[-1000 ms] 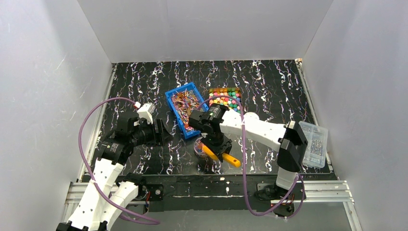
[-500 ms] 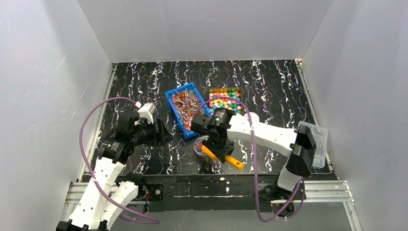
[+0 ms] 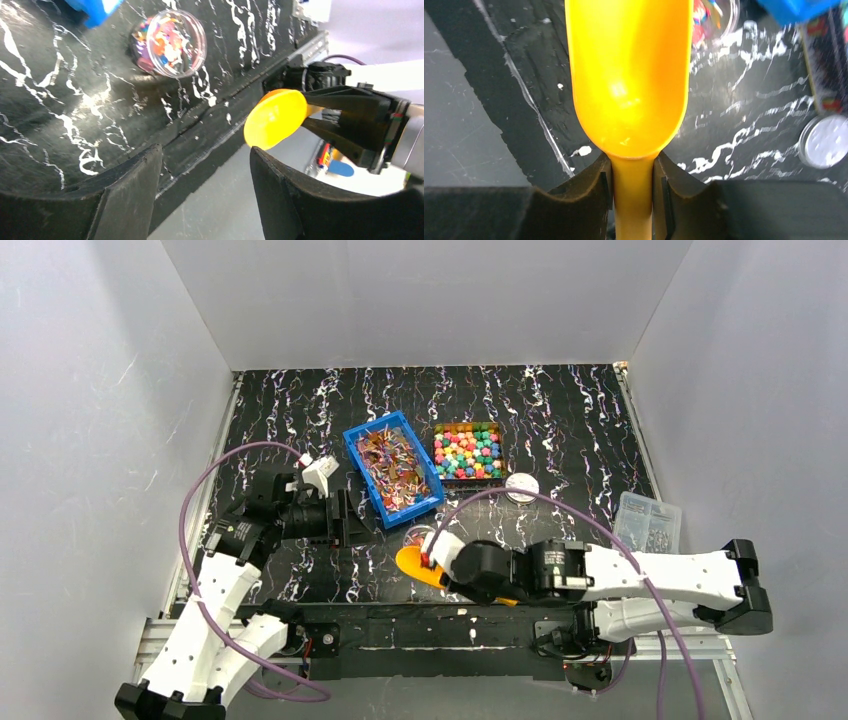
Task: Pack the candies
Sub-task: Adjust the spatula.
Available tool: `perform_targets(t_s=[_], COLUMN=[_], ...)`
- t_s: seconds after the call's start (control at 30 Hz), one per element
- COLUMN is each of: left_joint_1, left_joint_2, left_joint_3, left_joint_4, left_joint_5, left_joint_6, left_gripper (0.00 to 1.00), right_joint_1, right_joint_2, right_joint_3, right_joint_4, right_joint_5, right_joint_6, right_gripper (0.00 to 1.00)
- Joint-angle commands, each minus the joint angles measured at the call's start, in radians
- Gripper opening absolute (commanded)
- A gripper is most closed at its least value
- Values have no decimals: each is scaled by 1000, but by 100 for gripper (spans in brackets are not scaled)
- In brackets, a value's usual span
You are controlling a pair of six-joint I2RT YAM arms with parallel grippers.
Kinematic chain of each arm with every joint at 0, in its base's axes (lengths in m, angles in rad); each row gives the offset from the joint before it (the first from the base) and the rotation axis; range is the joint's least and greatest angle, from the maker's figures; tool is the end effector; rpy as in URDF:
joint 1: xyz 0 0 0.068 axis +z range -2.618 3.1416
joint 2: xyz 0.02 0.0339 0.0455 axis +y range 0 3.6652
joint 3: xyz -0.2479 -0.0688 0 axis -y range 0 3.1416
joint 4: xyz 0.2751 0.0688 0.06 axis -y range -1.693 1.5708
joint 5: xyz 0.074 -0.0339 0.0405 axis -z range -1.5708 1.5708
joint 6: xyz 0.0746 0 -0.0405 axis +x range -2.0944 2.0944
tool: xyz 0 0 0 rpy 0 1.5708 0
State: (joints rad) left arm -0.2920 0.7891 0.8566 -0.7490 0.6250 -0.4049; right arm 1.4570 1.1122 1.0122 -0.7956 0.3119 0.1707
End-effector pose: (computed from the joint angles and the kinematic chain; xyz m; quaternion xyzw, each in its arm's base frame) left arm 0.1984 -0.1052 0.2831 0.0836 0.8651 -0.4006 0.2899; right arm 0.0546 0.2762 0.2548 -0.5178 0.7767 0.1372 0.3312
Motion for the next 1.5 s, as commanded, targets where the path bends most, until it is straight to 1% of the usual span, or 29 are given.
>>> perform_targets(t_s=[0.0,0.1,0.2,0.33,0.57,0.83,1.13,1.23,1.47], left_joint_1=[-4,-5,-6,-5,-5,-5,-4,-5,-4], left_joint_2=[-11,-8,-12,-31,-81,-102,-109,-112,-104], left_joint_3=[67,87,104,116,113,83,66,56,47], left_joint_4=[-101,-144,-182,-229,-260,-259,-275,-281,-281], left_joint_5=[141,183,208,220,240,254,231,221,211], left_joint_6=[-20,-12,1,12,2,-4,11,19,27], left_gripper=[64,64,64,64,64,61,59,58,56], right_joint_1=[129,182,208,226,234,260,330,355,365], right_joint_2=[-64,-54,-43,-26,-16,23,52,42,-16], right_joint_3=[-50,-55,-54,-41,-3,58,114,129,128], right_joint_4=[216,247,272,287,295,316,343,342,404], right_joint_5=[176,245,284,303,301,299,372,401,384], right_joint_6=[-195,-261,-306,-335,-341,-348,-349,-338,-325], right_gripper=[1,1,1,1,1,1,1,1,1])
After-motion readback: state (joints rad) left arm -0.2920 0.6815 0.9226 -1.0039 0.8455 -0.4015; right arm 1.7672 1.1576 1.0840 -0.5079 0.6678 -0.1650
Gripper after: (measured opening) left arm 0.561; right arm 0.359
